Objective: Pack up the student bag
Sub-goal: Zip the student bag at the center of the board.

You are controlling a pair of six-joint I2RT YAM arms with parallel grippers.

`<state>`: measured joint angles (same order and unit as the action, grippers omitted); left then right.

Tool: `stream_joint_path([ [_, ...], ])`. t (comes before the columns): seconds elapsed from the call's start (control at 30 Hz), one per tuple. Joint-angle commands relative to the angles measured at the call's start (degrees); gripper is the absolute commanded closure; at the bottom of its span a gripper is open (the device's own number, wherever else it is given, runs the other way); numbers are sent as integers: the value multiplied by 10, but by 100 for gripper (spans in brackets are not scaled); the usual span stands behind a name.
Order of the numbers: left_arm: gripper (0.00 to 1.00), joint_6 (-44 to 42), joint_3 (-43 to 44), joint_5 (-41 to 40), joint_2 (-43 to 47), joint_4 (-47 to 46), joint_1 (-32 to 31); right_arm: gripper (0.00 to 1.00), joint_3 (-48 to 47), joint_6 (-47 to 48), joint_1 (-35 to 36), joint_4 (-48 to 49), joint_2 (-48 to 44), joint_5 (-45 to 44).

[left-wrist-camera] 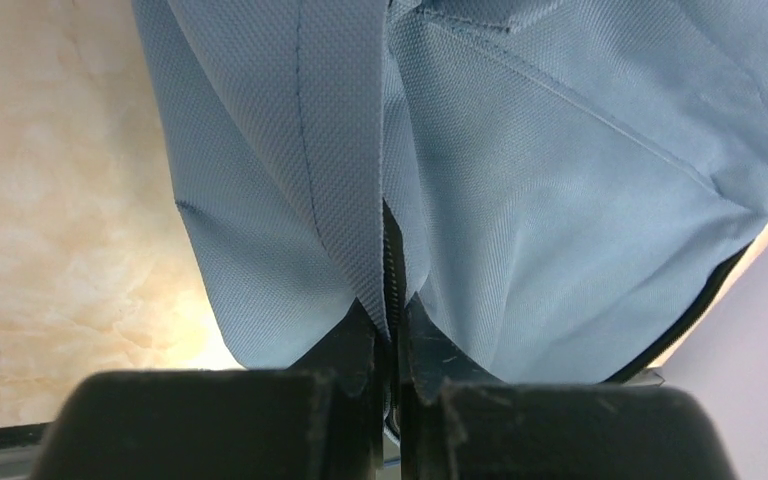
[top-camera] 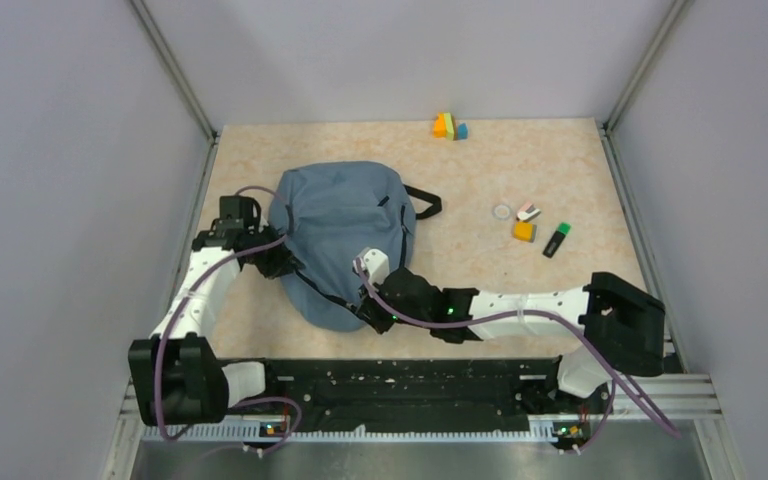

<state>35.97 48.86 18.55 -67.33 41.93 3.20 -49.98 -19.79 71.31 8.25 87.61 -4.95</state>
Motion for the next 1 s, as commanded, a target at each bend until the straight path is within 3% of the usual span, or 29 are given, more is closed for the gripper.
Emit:
stream_joint_path([
  [0.0, 100, -27, 93, -92, -56, -178, 10, 100, 22, -18, 3, -38, -34, 9],
  [0.37, 100, -27, 203, -39, -220, -279, 10, 100, 3, -23, 3, -41, -2, 10],
  [0.53, 99, -38, 256, -54, -260, -277, 8, 100, -10, -18, 4, -30, 3, 26],
  [0.6, 85, -48, 255, -67, -252, -266, 4, 100, -20, -15, 3, -32, 8, 20],
  [0.67, 62, -60, 240, -96, -231, -246, -3, 100, -33, -8, 2, -34, 16, 13],
  [0.83, 33, -69, 152, -144, -129, -211, -8, 100, -62, 6, 2, -26, 41, 18],
  [0.97, 29, -46, 58, -142, -50, -188, -9, 100, -81, 6, -14, -12, 58, 38],
])
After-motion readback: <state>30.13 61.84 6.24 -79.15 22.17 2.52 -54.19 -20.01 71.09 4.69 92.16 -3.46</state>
